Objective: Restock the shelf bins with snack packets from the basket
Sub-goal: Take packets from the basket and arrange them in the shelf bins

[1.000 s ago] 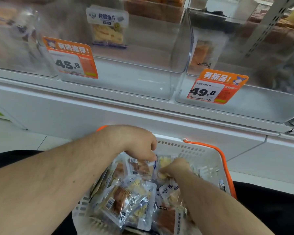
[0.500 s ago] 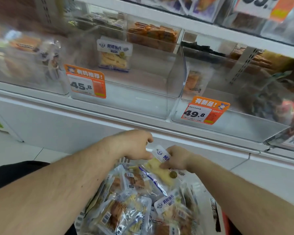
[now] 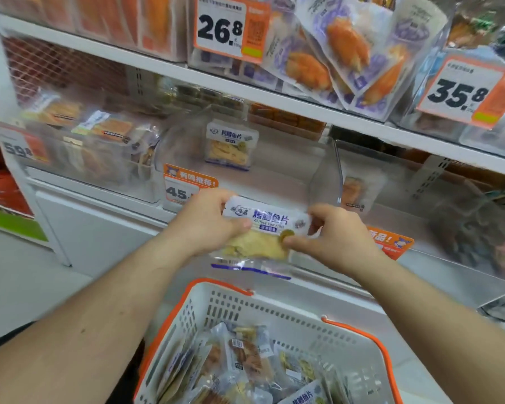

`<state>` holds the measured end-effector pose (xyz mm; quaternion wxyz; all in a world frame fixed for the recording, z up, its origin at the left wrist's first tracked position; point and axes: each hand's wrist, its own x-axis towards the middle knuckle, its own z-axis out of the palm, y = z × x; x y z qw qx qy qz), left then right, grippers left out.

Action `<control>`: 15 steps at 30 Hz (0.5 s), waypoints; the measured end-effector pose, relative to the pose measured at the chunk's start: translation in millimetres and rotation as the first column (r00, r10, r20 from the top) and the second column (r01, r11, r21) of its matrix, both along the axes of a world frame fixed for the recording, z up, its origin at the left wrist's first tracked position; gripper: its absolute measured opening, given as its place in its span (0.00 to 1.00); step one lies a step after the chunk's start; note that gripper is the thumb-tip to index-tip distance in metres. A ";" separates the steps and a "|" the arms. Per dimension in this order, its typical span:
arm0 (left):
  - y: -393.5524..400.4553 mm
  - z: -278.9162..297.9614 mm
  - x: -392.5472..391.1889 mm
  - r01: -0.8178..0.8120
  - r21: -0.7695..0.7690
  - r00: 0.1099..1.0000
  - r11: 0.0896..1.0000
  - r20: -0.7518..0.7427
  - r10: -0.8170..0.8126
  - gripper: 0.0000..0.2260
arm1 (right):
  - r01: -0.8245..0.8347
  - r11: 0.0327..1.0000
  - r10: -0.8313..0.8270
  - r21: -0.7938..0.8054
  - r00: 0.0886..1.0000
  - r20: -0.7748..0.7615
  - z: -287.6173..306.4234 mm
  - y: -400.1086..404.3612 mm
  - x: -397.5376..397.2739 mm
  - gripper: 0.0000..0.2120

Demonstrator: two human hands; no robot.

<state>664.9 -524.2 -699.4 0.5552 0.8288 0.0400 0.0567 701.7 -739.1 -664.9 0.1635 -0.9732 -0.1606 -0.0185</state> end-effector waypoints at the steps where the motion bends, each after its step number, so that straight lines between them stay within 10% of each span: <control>1: 6.6 5.1 3.5 -0.043 -0.039 0.998 0.998 0.049 0.045 0.05 | 0.029 0.995 -0.032 0.096 0.999 0.028 5.5 4.2 4.3 0.20; 6: 22.5 32.7 27.1 -0.136 -0.141 0.971 0.981 0.175 0.160 0.09 | 0.135 0.796 0.085 0.590 0.940 -0.329 28.8 40.2 30.3 0.13; 15: 61.9 25.8 65.0 -0.524 -0.134 0.752 0.841 0.390 0.531 0.01 | 0.435 0.512 0.000 0.740 0.862 -0.507 25.9 102.3 101.2 0.10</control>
